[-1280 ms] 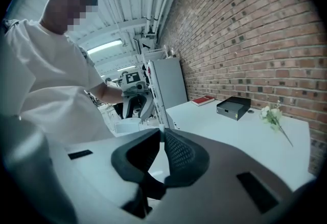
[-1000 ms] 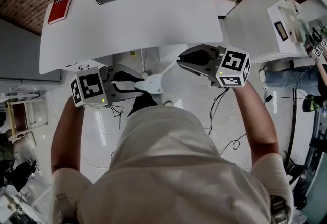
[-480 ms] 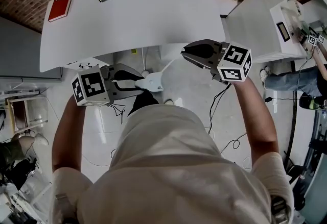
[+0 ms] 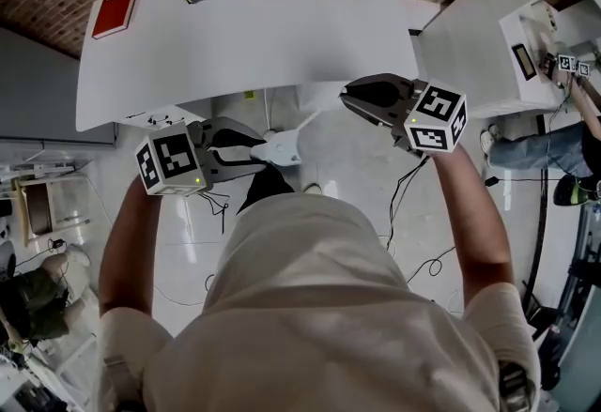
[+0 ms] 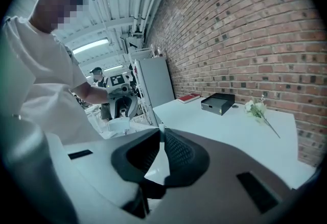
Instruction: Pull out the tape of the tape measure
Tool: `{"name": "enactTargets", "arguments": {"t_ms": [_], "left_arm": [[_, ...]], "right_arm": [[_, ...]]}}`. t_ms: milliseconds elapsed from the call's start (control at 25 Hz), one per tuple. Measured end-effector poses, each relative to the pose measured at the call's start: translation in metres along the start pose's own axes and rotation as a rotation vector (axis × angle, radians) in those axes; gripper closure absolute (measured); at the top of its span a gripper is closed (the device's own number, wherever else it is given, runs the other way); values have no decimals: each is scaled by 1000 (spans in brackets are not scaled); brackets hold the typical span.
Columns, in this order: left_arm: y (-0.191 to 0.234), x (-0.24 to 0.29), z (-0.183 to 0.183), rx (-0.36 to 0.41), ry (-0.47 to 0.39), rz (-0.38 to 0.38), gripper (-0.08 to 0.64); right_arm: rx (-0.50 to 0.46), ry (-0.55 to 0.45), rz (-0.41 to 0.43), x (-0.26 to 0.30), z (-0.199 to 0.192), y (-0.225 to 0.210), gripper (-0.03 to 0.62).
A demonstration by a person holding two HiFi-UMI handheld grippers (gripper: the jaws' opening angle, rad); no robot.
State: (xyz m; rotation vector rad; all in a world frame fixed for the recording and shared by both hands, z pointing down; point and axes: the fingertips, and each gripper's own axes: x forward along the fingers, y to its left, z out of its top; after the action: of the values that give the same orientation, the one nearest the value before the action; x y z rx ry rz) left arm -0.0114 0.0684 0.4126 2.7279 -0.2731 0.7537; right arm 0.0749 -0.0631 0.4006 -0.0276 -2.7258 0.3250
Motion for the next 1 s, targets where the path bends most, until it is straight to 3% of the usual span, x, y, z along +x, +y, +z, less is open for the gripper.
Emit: {"name": "enactTargets", "arguments": {"t_ms": [360, 1000], "left_arm": [[-1, -1, -4, 11, 39, -13, 439], [1, -6, -15, -7, 61, -6, 439]], "right_arm": [[11, 2, -70, -12, -1, -23, 558], [28, 6, -121, -17, -4, -50, 558]]}}
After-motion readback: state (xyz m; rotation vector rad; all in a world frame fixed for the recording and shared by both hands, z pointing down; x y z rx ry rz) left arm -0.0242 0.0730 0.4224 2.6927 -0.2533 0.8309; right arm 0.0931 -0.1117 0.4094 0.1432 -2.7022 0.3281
